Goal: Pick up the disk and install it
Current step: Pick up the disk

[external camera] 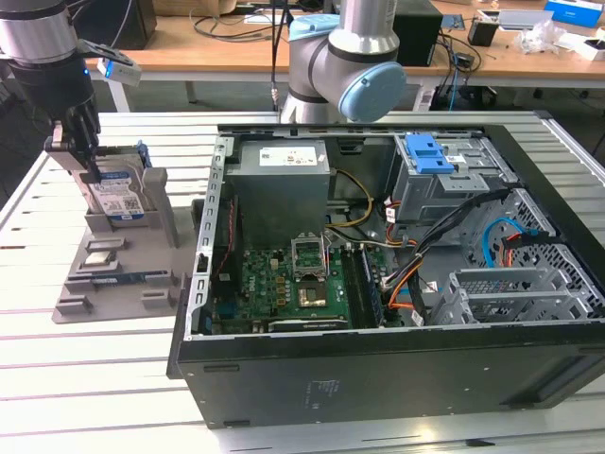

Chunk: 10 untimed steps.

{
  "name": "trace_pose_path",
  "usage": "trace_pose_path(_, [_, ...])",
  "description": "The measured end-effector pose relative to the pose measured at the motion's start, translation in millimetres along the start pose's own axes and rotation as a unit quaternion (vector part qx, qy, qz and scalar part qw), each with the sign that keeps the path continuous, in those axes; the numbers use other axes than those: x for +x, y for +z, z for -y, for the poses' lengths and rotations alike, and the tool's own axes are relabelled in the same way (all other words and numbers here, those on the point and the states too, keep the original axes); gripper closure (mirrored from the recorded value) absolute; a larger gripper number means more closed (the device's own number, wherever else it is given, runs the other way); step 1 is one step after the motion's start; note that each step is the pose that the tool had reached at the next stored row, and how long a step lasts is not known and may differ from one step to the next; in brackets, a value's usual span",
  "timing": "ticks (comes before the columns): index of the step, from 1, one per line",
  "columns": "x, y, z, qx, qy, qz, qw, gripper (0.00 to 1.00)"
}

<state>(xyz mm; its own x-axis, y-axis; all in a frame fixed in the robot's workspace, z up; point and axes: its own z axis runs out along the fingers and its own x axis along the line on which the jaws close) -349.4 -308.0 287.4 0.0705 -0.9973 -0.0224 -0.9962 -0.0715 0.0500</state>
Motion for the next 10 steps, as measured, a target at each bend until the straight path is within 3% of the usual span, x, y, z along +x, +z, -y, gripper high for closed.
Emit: trace_pose_path(10, [0.0, 0.0, 0.1, -0.0001, -0.003, -0.0002, 1.0, 0.63])
